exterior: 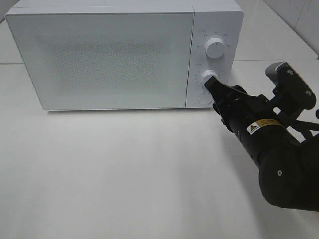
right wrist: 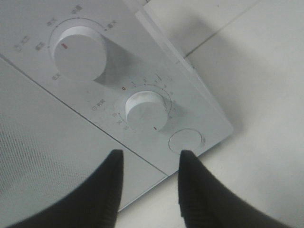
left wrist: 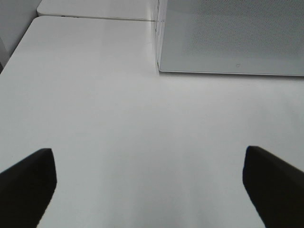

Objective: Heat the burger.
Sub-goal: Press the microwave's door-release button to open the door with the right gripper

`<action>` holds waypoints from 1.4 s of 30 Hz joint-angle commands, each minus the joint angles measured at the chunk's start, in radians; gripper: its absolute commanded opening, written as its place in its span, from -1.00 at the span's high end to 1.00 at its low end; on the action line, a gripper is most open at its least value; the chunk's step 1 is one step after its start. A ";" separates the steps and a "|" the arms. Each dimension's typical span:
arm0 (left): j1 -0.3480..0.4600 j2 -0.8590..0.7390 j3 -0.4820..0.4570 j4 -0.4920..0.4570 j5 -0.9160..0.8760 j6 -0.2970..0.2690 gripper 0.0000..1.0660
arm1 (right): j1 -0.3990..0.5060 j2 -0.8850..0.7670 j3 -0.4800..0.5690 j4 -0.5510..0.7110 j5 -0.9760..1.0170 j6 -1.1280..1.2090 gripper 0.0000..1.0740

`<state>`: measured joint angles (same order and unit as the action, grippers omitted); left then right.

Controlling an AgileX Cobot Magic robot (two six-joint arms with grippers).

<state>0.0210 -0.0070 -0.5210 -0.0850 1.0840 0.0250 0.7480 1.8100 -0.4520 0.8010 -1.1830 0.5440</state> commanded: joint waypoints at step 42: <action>-0.002 -0.020 0.002 0.001 -0.014 -0.004 -0.87 | -0.125 0.222 -0.226 -0.131 0.213 0.805 1.00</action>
<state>0.0210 -0.0070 -0.5210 -0.0850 1.0840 0.0250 0.6330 2.0230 -0.6620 0.6920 -0.9670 1.3400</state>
